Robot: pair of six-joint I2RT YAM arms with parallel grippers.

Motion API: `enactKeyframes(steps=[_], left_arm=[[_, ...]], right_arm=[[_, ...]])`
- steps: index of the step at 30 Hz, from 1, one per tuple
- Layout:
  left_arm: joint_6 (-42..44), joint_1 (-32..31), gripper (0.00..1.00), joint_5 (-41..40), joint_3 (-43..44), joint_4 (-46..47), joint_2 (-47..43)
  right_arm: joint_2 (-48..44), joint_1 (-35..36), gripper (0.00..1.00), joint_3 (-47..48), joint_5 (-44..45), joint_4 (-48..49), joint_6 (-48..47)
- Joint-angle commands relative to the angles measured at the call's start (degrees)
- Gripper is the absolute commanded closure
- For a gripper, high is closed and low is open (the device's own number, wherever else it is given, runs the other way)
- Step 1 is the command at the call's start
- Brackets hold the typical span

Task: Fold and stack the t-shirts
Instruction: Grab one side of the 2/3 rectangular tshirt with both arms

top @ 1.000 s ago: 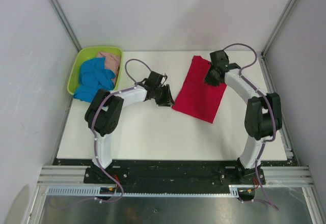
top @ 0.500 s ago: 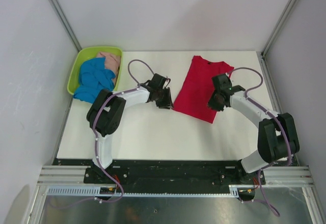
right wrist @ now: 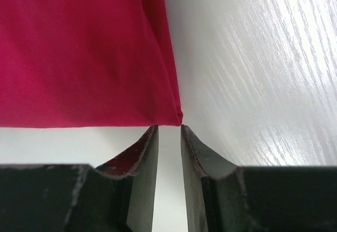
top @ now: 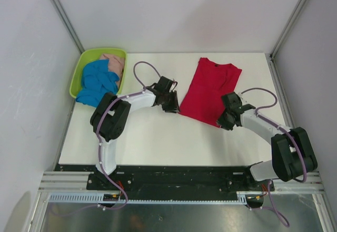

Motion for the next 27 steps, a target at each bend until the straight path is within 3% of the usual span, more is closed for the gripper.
enactKeyframes(steps=[1, 18, 27], left_arm=[[0.9, -0.5, 0.68, -0.7, 1.3, -1.2, 0.7], [1.5, -0.4, 0.61, -0.3, 1.6, -1.1, -0.2], [1.6, -0.5, 0.65, -0.9, 2.1, -1.1, 1.0]], right_arm=[[0.7, 0.4, 0.71, -1.0, 1.9, 3.9, 2.7], [5.5, 1.9, 0.70, -3.4, 3.0, 6.8, 3.9], [6.3, 2.6, 0.88, -3.4, 4.3, 6.7, 3.8]])
